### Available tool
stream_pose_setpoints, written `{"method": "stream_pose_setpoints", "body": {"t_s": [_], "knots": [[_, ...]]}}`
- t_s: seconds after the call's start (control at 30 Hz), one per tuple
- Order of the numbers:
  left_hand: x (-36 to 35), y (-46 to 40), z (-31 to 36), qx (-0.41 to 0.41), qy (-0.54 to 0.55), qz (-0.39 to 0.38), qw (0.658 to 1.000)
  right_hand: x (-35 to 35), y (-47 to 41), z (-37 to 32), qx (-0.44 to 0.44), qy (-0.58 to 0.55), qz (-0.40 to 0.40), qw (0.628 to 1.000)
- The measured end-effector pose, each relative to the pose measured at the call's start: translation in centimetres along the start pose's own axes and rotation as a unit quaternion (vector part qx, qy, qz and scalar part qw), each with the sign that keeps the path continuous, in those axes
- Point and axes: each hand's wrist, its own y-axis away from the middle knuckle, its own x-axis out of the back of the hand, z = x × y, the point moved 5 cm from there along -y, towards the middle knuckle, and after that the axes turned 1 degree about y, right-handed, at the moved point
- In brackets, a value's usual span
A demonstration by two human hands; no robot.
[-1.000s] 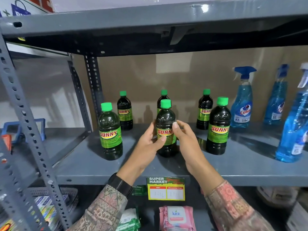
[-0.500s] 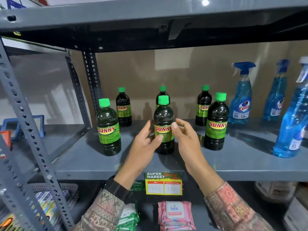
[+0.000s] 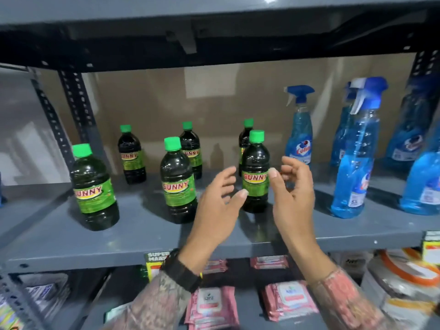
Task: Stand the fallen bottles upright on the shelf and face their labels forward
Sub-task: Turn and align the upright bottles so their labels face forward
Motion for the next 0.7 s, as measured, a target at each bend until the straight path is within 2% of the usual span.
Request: {"method": "stream_pose_setpoints", "body": {"t_s": [0.1,0.23,0.4,0.7], "knots": [[-1.8,-2.8,-1.3,0.064,0.041,-0.067,0.995,-0.6,-2.3,1.4,-0.098,-0.010,-0.094,0.991],[-3.0,-4.2,-2.2,0.047,0.073,-0.085,0.993,-1.6,-3.3,2.0,-0.129,-0.074,-0.174,0.973],[-4.1,-4.2,-2.3,0.031,0.099,-0.047,0.993,-1.9,-3.9,2.4,-0.109,-0.110,-0.193,0.969],[-5.6,-3.7,-1.7,0.041,0.097,-0.042,0.994,-0.6,-4.5,3.2,-0.125,-0.114,-0.202,0.965]]}}
